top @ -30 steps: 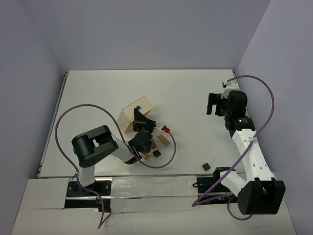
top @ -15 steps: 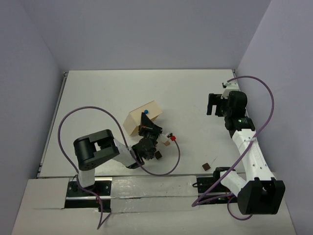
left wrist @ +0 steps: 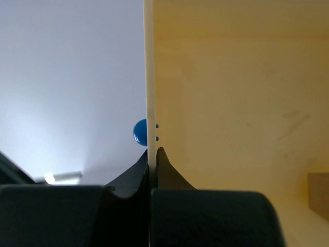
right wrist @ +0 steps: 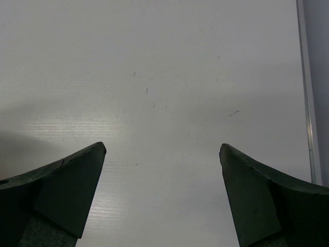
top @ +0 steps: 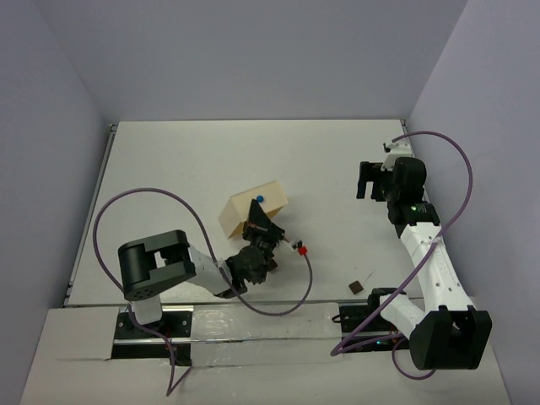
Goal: Build the wood block tower
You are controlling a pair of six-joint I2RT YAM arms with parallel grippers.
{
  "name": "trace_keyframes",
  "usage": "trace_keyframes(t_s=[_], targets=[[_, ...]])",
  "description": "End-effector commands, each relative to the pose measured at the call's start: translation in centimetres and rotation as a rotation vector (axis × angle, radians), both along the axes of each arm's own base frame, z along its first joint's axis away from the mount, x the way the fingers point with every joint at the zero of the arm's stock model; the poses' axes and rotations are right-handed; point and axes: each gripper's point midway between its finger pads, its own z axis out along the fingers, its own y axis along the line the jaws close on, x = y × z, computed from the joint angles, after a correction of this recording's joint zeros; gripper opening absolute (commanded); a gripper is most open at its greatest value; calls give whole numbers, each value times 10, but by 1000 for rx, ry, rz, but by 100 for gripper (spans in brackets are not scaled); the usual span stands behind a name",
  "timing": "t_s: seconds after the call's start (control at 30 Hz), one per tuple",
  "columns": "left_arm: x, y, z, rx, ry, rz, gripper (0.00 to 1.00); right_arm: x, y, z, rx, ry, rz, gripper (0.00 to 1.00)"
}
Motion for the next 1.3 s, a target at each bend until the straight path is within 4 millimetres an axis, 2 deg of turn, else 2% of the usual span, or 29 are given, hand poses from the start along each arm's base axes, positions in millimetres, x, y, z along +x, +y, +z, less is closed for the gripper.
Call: trace_keyframes(t_s=[0.0, 0.1, 0.13, 0.23, 0.3, 0.43, 0.5, 0.57, 0.6, 0.63, 0.67, 0.7, 0.73, 0.8, 0.9, 1.0, 1.13, 1.2, 1.23, 1.27], targets=[[-11, 39, 52, -374, -171, 29, 0, 1, -3, 11, 6, -41, -13, 100], [-16, 38, 39, -285, -159, 0, 0, 1, -1, 8, 14, -39, 1, 100], [-14, 41, 43, -284, -171, 0, 0, 2, -1, 8, 15, -33, -1, 100], [7, 54, 86, -350, -260, 73, 0, 2, -3, 10, 14, -31, -10, 100], [4, 50, 86, -304, -270, 47, 0, 1, -2, 9, 16, -42, -4, 100], [-18, 38, 63, -162, -249, -68, 0, 3, -1, 10, 22, -30, -2, 100], [-9, 44, 81, -150, -298, -43, 0, 2, -1, 9, 20, -32, 1, 100], [-12, 43, 90, -74, -345, -70, 0, 1, 1, 8, 22, -41, 11, 100], [-17, 40, 88, -28, -357, -106, 0, 1, 1, 8, 24, -43, 14, 100], [-23, 34, 79, 26, -342, -148, 0, 1, 2, 9, 25, -43, 15, 100], [-27, 36, 71, 58, -329, -168, 0, 2, 2, 9, 27, -40, 17, 100], [-39, 29, 51, 127, -286, -230, 0, 3, 2, 9, 27, -38, 17, 100], [-44, 27, 41, 171, -269, -259, 0, 3, 2, 10, 27, -38, 15, 100], [-46, 30, 36, 200, -263, -268, 0, 2, 1, 11, 24, -38, 11, 100], [-26, 29, 62, 99, -242, -166, 0, -1, 0, 9, 18, -48, 13, 100], [-21, 29, 86, 54, -294, -137, 0, 1, 2, 10, 26, -46, 18, 100], [0, 45, 105, -52, -287, -46, 0, 3, 2, 9, 30, -35, 17, 100], [17, 54, 116, -139, -250, 24, 0, 1, 1, 9, 28, -37, 15, 100], [25, 55, 125, -230, -204, 43, 0, 0, 1, 9, 27, -39, 16, 100], [29, 64, 136, -365, -177, 69, 0, 0, 1, 9, 27, -41, 16, 100]])
